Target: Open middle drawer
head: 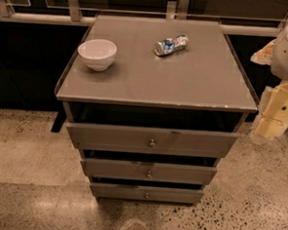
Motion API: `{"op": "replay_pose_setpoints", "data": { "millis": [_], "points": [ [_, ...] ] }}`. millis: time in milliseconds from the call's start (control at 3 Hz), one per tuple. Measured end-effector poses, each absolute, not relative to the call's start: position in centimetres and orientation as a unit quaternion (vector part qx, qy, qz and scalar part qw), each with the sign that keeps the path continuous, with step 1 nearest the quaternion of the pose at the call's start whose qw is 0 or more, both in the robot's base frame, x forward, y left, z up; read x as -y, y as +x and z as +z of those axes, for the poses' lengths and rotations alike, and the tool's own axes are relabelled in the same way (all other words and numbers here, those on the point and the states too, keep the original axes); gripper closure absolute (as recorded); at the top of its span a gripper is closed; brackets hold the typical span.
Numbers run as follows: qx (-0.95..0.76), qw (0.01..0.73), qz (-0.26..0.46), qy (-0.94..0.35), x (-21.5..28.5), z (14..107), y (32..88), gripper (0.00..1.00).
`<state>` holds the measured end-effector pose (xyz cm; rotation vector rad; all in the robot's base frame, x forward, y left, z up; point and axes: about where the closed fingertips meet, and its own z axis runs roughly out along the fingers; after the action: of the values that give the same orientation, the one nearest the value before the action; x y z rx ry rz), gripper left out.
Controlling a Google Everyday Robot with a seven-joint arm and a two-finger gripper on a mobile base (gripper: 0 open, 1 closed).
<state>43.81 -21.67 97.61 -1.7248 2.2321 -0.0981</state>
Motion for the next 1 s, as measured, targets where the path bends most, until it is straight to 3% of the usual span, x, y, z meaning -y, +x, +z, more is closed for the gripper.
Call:
{"op": "replay_pose_setpoints", "data": {
  "millis": [667,1000],
  "points": [
    [-0.782,0.185,-0.04,-0.594,21.9,96.7,43.3,0.0],
    [-0.778,0.233,-0.019,-0.584,21.0,93.7,39.9,0.0]
  ]
}}
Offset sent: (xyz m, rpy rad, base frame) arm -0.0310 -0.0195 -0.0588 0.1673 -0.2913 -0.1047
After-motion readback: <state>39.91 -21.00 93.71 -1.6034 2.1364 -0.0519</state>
